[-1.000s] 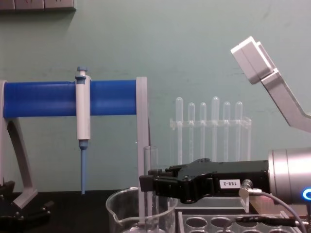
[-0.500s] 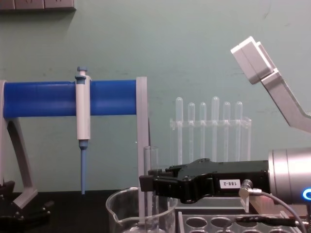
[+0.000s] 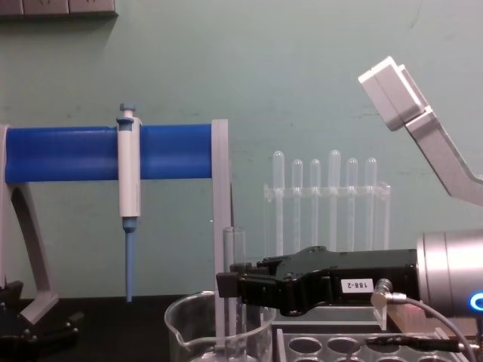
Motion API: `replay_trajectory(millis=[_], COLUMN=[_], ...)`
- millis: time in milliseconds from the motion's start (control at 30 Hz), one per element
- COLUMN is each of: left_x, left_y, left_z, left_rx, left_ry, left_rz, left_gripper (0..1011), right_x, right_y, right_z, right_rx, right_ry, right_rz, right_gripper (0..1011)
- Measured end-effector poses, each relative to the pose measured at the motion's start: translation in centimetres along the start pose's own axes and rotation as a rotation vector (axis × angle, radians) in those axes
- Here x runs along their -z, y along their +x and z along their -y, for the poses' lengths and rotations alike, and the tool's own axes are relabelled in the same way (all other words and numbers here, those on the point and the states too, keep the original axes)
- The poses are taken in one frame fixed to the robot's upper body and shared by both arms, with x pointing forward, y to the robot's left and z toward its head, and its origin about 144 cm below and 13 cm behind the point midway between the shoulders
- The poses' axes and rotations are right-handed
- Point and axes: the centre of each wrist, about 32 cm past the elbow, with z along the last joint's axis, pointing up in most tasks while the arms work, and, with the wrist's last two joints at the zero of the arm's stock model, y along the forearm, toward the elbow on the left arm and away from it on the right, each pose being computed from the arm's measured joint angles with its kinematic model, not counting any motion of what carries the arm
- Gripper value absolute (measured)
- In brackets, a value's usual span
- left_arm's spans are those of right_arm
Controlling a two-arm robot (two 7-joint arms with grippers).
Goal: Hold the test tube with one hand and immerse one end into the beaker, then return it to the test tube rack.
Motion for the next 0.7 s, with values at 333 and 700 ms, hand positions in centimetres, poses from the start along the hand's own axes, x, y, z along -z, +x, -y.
replay_trajectory(millis=[333,700], left_x=[0.0,0.0], left_y=[0.0,0.0], left_z=[0.0,0.0], left_rx=[0.0,0.0], left_ry=[0.0,0.0], left_rz=[0.0,0.0], left_gripper=[1000,1000], right_x=[0.0,-4.1], right_y=[0.0,-0.1], right_z=[0.0,1.0], right_rx=[0.0,-0.012], right_ry=[0.0,0.033], right_rz=[0.0,0.065], right_gripper=[222,222])
